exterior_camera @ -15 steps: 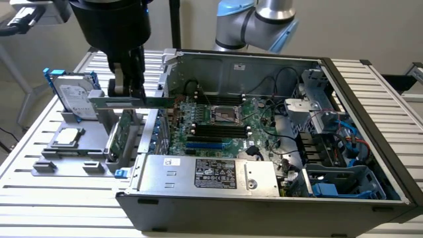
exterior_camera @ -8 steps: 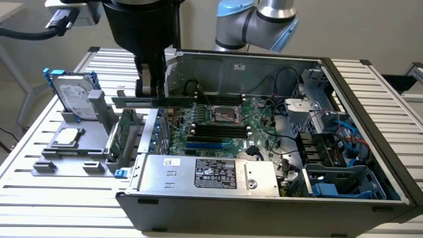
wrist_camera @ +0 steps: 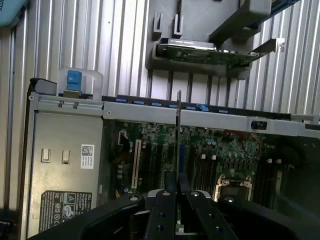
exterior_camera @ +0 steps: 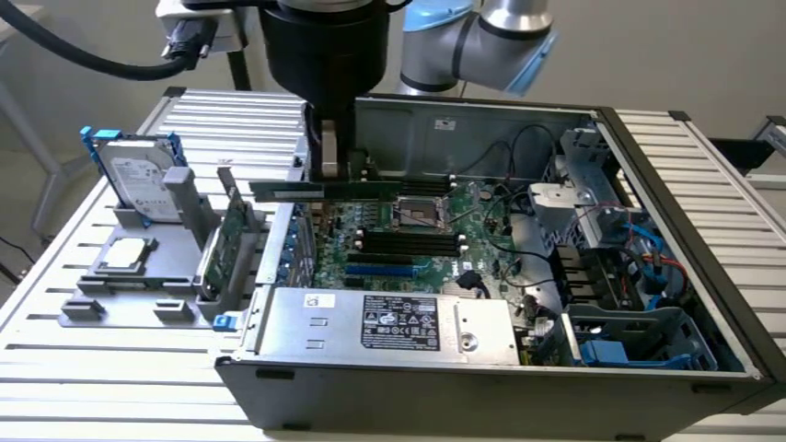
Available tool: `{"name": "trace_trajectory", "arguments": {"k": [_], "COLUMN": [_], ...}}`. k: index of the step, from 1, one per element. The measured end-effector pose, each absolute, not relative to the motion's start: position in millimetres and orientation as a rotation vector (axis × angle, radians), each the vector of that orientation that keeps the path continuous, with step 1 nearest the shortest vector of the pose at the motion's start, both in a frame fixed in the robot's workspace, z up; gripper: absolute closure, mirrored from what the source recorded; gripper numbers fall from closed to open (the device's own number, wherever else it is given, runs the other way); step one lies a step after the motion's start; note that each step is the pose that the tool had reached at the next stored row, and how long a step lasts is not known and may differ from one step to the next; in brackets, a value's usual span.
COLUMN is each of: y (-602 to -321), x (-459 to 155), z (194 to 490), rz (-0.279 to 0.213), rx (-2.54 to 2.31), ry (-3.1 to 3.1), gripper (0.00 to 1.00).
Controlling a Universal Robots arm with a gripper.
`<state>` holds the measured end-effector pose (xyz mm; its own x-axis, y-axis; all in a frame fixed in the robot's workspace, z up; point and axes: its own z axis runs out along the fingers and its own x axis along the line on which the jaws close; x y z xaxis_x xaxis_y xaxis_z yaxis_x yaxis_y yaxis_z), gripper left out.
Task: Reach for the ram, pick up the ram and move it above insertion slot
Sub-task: 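Pick up the ram and move it above insertion slot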
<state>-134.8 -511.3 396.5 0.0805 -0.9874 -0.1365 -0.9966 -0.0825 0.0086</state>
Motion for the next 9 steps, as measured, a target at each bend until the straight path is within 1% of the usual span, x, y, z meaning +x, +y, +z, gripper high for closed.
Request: {"name": "trace_trajectory", "arguments": {"k": [9], "y": [-505], "x": [-98], "z": [395], "rz": [0.159], "rx": [-2.247], "ry": [2.071], "gripper": [0.87]}}
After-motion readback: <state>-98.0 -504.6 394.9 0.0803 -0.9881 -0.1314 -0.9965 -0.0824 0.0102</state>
